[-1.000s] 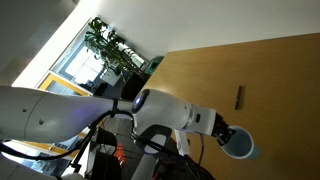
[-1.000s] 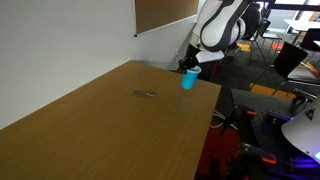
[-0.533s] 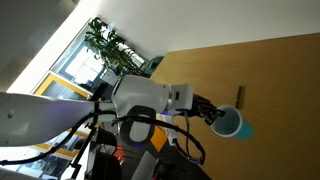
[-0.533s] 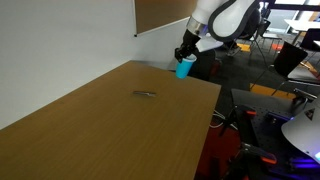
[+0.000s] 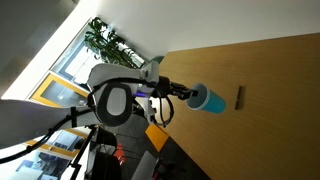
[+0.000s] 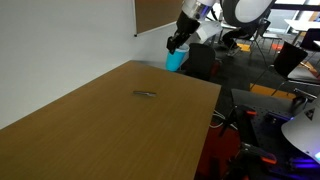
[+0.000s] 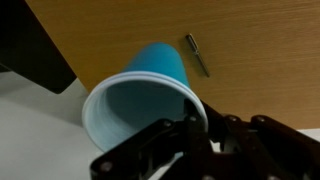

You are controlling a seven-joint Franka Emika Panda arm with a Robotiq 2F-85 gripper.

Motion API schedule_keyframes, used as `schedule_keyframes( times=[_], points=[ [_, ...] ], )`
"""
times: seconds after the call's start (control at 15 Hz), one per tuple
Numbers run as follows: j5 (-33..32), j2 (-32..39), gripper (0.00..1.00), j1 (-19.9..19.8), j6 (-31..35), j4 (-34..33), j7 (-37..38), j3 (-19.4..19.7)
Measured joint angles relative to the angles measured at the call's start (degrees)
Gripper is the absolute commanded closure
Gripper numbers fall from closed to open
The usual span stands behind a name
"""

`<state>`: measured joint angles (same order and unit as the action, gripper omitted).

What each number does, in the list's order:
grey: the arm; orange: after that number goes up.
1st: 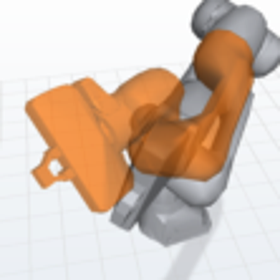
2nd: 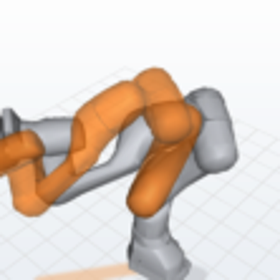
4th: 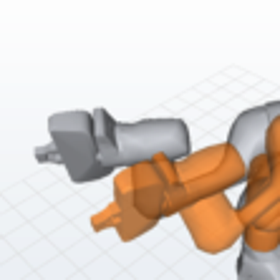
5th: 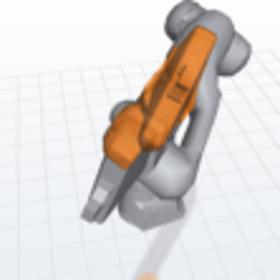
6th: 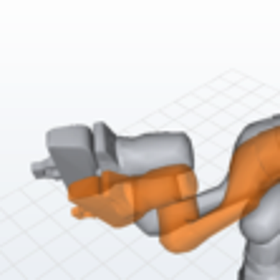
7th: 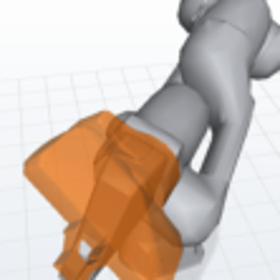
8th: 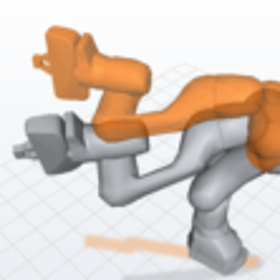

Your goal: Move the cup to the left of the table

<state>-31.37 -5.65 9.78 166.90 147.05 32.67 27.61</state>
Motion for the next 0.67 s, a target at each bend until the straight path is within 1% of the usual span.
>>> schedule_keyframes(
  times=[0.13,0.27,0.67],
  points=[
    [-1.69,-2.53,0.98,0.71,-2.45,0.22,1.19,-2.83],
    [-1.76,-4.24,0.98,1.93,-4.42,0.43,1.38,-5.74],
    [-1.21,-4.39,0.98,6.41,-6.59,0.25,2.67,-13.4]
  ],
)
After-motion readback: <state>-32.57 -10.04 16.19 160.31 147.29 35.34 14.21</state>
